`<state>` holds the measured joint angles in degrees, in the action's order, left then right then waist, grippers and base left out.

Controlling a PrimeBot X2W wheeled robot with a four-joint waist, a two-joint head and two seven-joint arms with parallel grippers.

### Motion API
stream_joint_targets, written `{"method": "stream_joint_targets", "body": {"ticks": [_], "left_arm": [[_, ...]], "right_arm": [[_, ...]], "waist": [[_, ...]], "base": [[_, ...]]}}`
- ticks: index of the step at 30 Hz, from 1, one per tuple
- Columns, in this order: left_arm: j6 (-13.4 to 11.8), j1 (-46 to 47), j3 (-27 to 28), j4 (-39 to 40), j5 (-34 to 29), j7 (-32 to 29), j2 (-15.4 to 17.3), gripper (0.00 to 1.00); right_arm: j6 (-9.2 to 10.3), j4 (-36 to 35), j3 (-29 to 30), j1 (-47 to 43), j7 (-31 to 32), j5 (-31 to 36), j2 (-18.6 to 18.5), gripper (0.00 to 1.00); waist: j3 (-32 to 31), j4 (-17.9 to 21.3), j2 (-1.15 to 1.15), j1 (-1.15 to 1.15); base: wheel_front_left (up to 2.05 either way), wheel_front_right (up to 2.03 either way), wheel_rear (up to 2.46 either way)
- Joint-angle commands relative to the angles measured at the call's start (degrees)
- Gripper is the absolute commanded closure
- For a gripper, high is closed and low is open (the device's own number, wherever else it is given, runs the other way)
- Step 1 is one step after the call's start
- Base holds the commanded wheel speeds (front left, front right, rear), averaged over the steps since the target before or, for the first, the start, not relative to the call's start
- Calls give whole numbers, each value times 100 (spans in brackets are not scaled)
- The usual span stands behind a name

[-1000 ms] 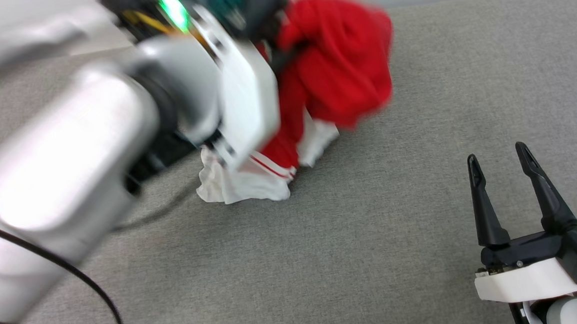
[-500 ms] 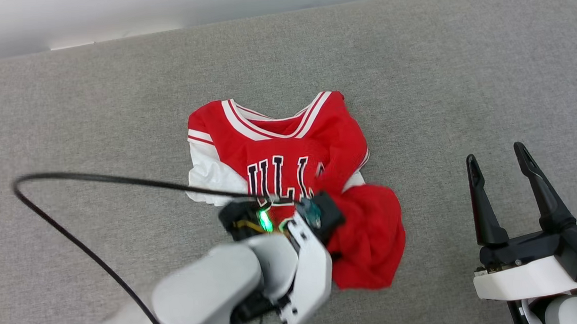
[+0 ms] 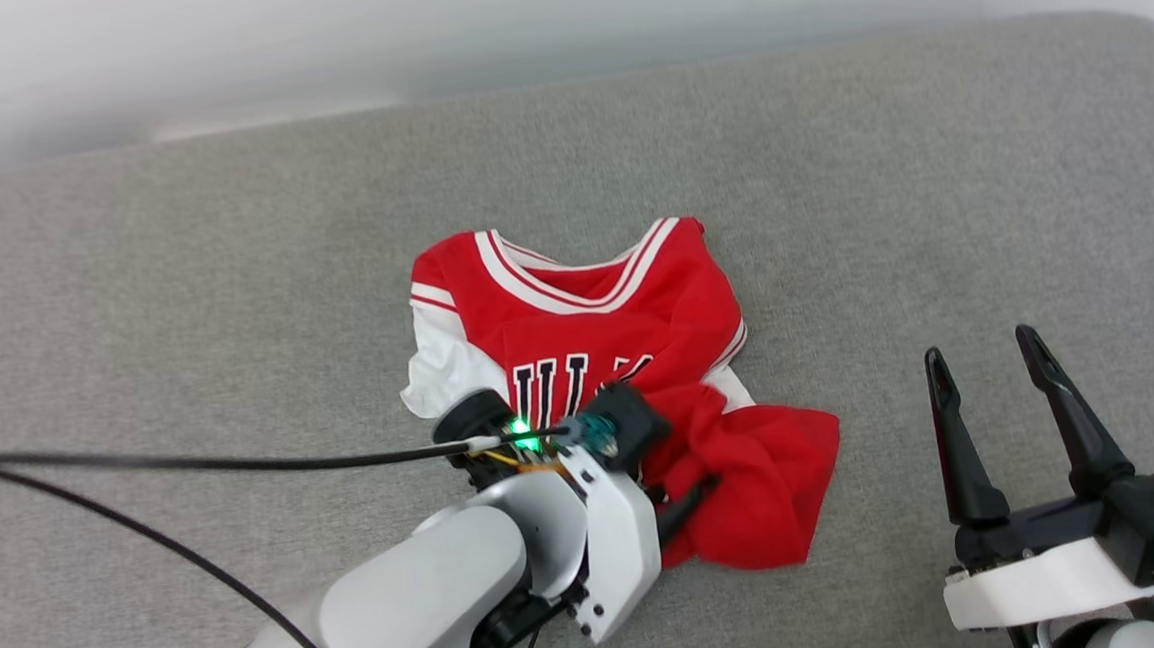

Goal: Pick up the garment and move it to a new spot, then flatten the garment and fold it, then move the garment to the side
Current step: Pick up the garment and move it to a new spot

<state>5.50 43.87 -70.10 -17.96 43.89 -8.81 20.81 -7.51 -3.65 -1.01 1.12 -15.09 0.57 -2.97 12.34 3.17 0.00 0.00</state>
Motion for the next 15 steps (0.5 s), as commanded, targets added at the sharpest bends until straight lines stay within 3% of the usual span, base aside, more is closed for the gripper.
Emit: {"method": "stream_joint_targets", "body": {"ticks": [1,5,11,15], "left_arm": [[-123,11,102,43,-46,198,2,0],[-738,-173,530,264,-213,971,176,0],[-1967,-709,1148,570,-476,2043,491,0],[-2839,-1123,1590,708,-816,2357,705,0]], "right_arm": [[4,23,10,-87,-12,29,17,0],[4,67,68,-270,-12,40,17,0],[3,107,107,-475,-12,41,17,0],[4,102,136,-557,-12,15,17,0]], "waist": [[-184,-70,0,0],[-466,-158,0,0],[-757,-296,0,0],[-864,-404,0,0]], "base": [[0,0,0],[0,0,0],[0,0,0],[0,0,0]]}}
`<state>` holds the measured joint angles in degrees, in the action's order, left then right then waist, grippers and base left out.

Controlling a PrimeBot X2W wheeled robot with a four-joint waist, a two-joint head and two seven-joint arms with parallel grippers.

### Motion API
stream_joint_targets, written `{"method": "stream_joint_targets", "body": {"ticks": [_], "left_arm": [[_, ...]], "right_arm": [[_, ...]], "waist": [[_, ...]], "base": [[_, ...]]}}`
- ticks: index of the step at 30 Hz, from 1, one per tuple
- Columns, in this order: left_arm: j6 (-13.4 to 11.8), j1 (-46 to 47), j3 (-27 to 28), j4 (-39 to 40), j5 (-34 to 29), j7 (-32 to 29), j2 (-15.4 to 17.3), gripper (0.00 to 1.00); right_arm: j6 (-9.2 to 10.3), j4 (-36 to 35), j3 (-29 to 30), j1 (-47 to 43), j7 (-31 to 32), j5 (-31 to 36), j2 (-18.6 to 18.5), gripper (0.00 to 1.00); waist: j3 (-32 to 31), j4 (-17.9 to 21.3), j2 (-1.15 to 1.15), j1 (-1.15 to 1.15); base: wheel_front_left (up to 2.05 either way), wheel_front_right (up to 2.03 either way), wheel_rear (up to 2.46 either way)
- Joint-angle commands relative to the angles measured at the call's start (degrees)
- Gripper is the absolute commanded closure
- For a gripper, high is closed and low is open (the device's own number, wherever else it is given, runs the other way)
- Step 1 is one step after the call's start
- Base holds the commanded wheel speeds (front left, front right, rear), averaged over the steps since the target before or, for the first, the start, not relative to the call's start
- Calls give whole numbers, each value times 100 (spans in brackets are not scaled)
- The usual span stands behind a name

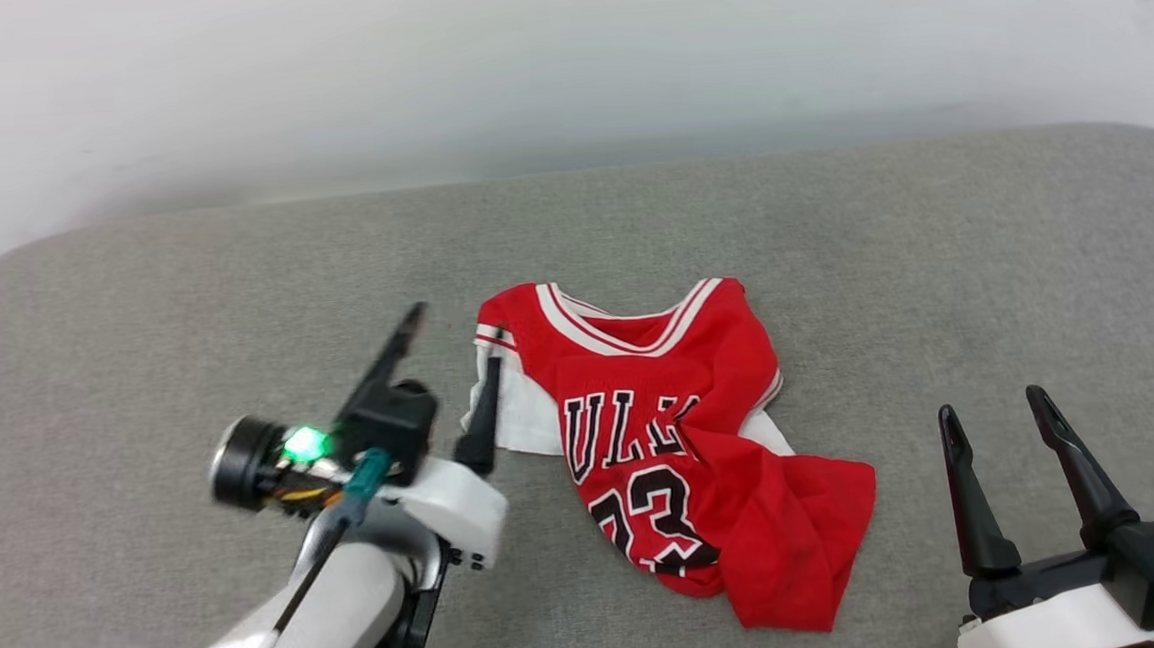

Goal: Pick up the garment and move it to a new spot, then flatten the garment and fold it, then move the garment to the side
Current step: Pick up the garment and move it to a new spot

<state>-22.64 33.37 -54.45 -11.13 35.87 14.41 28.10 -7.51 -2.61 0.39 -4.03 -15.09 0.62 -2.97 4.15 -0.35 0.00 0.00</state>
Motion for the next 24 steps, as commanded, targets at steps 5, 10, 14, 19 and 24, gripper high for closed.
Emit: {"method": "stream_joint_targets", "body": {"ticks": [5,10,14,19,24], "left_arm": [[-844,-765,932,595,-505,86,24,0],[-1182,-1733,1844,1100,-1054,79,-94,0],[-1138,-2442,2415,1357,-1405,80,-255,0],[-724,-3116,2940,1450,-1736,81,-593,0],[-187,-3507,3349,1278,-2031,80,-1030,0]], "right_arm": [[4,-13,35,-127,-12,-39,15,0],[4,34,57,-209,-12,-157,15,0],[4,54,67,-234,-12,-255,16,0],[4,167,86,-298,-12,-484,15,0],[4,249,80,-330,-12,-660,16,0]], "waist": [[-122,-161,0,0],[-209,-191,0,0],[-262,-180,0,0],[-307,-162,0,0],[-335,-163,0,0]], "base": [[0,0,0],[0,0,0],[0,0,0],[0,0,0],[0,0,0]]}}
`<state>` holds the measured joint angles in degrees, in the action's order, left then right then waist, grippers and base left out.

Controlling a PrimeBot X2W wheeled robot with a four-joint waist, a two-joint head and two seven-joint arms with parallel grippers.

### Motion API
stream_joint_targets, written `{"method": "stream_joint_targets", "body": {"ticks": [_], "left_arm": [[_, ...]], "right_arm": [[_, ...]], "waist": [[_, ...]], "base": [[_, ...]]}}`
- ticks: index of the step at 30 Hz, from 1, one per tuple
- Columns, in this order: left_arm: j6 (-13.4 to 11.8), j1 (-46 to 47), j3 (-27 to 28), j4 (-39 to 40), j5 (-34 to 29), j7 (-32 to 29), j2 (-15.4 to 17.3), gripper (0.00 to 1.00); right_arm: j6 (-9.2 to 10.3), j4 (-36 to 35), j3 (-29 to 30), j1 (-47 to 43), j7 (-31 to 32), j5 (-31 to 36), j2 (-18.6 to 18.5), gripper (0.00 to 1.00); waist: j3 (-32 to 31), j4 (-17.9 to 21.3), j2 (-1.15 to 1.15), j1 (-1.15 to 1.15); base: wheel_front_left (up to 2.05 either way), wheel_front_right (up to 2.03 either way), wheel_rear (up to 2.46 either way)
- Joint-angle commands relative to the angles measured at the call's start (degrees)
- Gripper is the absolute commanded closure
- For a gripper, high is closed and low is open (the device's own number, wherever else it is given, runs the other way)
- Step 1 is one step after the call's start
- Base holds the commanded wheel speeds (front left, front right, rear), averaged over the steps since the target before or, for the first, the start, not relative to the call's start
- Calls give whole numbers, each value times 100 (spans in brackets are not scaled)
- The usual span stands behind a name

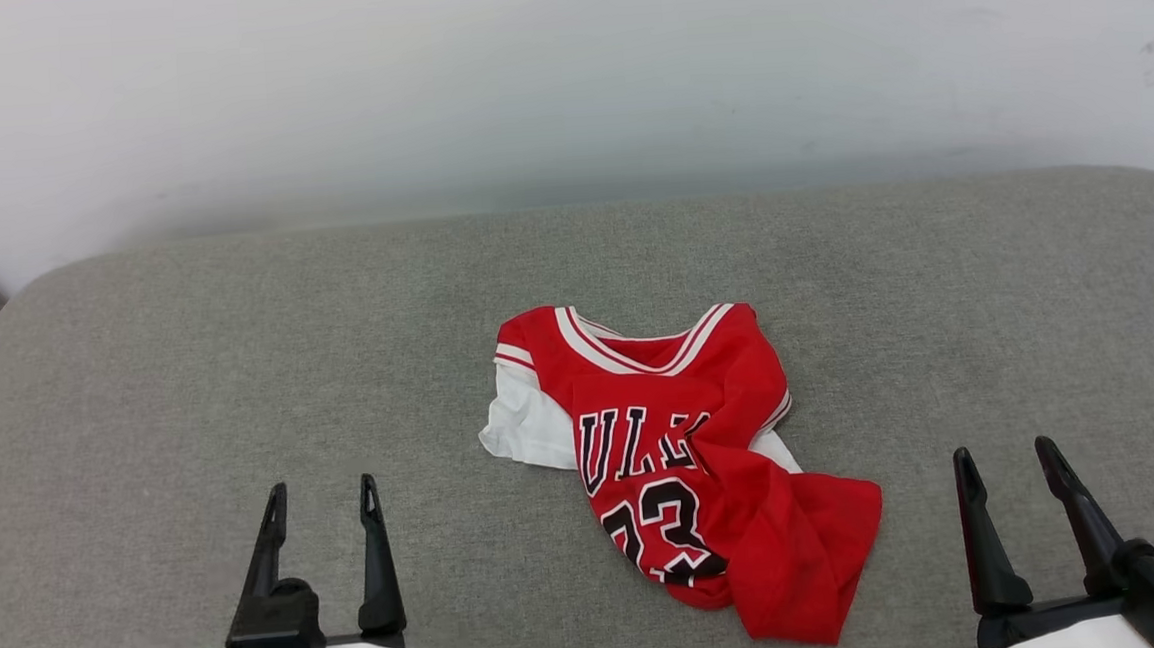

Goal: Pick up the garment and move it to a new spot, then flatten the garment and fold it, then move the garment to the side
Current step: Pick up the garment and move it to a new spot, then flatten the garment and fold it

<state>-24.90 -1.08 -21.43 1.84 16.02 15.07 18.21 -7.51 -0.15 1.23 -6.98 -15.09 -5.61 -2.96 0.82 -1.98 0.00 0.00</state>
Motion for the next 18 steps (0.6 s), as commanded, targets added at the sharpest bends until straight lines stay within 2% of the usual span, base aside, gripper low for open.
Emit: {"method": "stream_joint_targets", "body": {"ticks": [1,7,18], "left_arm": [[136,-108,132,-55,-104,15,-136,0],[622,-335,525,-287,-473,15,-589,0],[1240,-552,1157,-346,-923,16,-1104,0]], "right_arm": [[3,27,-21,-55,-12,-94,15,0],[4,69,-49,-138,-13,-143,14,0],[3,65,-62,-213,-12,-167,15,0]], "waist": [[-6,-1,0,0],[-34,23,0,0],[-82,36,0,0]], "base": [[0,0,0],[0,0,0],[0,0,0]]}}
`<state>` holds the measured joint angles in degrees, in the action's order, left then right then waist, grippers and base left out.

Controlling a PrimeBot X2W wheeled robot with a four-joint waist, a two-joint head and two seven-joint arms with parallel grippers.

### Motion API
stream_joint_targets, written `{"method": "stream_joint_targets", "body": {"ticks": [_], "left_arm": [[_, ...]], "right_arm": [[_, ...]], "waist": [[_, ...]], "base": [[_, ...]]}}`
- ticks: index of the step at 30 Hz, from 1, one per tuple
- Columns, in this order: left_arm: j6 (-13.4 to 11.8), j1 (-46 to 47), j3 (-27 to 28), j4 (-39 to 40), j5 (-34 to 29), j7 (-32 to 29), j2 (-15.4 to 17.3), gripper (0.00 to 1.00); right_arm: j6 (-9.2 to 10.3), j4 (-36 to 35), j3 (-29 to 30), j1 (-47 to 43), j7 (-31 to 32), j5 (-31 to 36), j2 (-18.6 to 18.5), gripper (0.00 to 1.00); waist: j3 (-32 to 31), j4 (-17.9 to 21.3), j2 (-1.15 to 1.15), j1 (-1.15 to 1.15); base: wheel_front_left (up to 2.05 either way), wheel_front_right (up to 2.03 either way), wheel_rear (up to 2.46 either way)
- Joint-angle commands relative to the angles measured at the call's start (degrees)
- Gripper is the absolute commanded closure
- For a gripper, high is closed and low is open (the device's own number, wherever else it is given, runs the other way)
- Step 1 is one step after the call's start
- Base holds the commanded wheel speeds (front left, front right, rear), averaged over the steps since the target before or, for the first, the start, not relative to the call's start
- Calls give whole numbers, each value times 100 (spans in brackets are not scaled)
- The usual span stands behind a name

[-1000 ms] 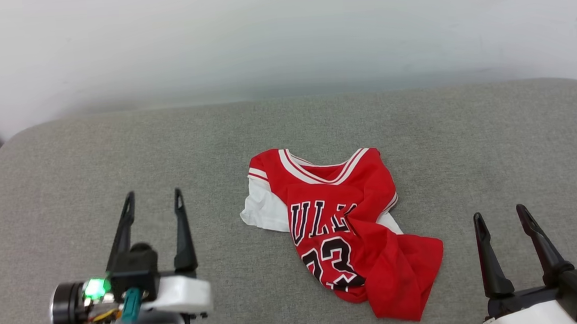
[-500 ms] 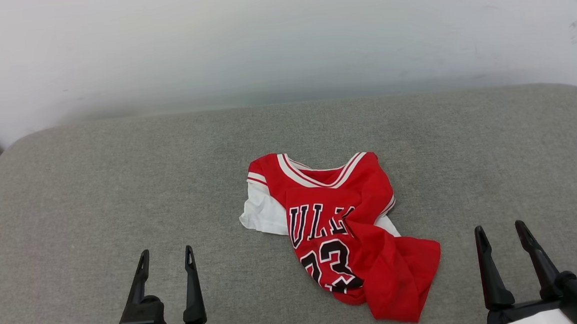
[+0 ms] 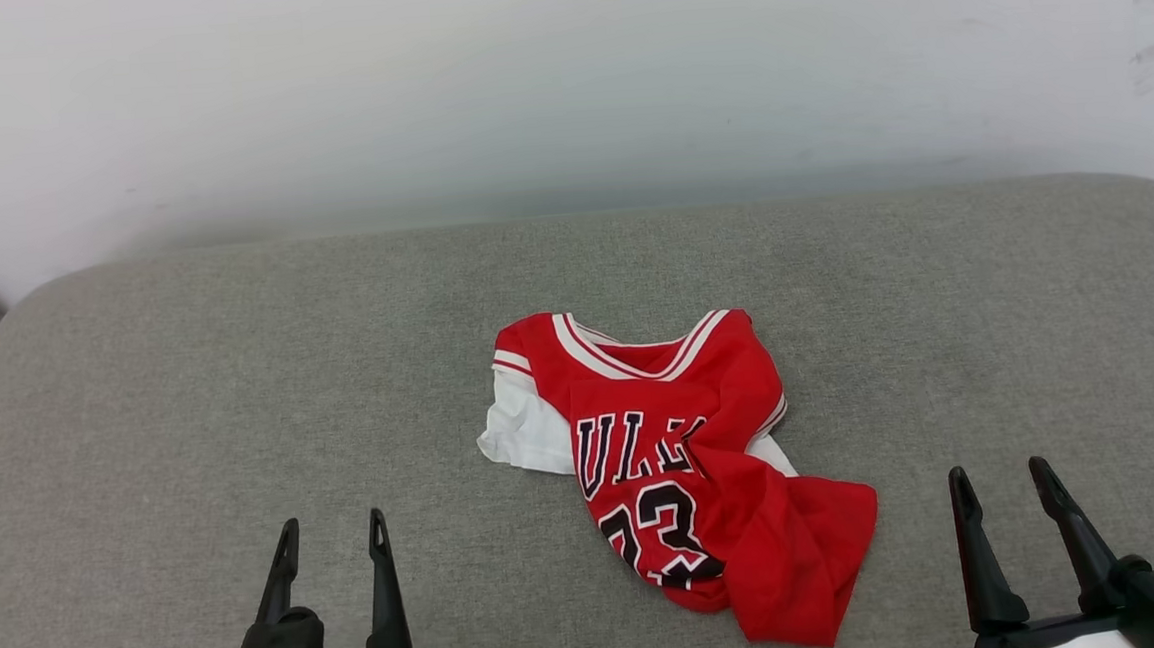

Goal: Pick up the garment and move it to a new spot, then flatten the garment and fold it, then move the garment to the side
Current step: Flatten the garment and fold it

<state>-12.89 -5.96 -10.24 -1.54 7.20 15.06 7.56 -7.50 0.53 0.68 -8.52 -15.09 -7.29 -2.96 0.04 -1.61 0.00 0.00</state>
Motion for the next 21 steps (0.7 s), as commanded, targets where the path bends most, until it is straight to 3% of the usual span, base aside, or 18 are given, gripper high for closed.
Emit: {"method": "stream_joint_targets", "body": {"ticks": [1,12,21], "left_arm": [[84,-70,77,-13,-68,17,-60,0],[392,-108,412,-58,-273,17,-278,0],[478,-28,565,-4,-355,17,-381,0]], "right_arm": [[3,-5,-9,-57,-12,2,15,0],[2,-105,61,76,-12,12,14,0],[2,-581,-24,1475,-12,528,8,0]], "waist": [[-6,-3,0,0],[-38,-16,0,0],[86,14,0,0]], "base": [[0,0,0],[0,0,0],[0,0,0]]}}
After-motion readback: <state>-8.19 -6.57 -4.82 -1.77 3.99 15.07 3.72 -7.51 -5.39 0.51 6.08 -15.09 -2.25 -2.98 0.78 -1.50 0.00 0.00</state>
